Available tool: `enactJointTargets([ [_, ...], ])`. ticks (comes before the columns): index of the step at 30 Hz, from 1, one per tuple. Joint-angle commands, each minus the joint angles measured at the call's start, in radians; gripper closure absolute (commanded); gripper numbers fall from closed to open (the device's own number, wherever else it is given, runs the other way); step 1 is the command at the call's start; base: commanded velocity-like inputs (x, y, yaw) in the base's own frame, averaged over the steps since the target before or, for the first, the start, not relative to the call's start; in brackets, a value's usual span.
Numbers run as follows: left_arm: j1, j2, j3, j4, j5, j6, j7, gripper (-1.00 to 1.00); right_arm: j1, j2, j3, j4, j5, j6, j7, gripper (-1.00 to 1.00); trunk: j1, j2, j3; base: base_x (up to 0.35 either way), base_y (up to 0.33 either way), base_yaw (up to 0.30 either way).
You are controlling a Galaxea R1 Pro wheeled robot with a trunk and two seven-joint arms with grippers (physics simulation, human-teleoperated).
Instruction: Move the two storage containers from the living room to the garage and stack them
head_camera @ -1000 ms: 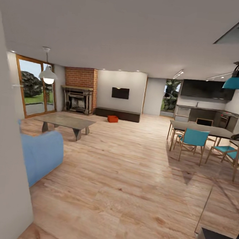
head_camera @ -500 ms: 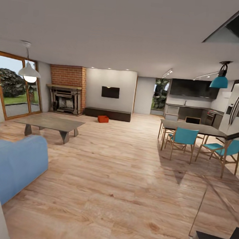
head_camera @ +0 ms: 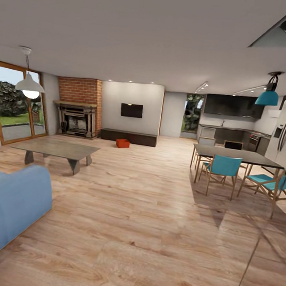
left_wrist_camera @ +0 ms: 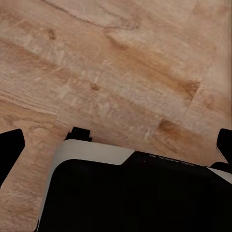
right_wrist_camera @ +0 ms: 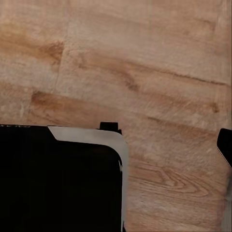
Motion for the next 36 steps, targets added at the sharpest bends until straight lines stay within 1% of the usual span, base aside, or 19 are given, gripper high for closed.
enactJointTargets([
  [1,-0.001,0.000,0.000,0.001,0.006,-0.001,-0.002,-1.00,-0.002,0.000,0.006,0.003,-0.004,-0.006,0.003,-1.00,0.001,-0.001,-0.002,0.325,0.000,0.000],
  [36,-0.001,0.001,0.000,0.000,0.006,-0.001,-0.003,-1.00,-0.002,0.000,0.006,0.003,-0.004,-0.006,0.003,-1.00,0.001,-0.001,-0.002,0.325,0.000,0.000],
])
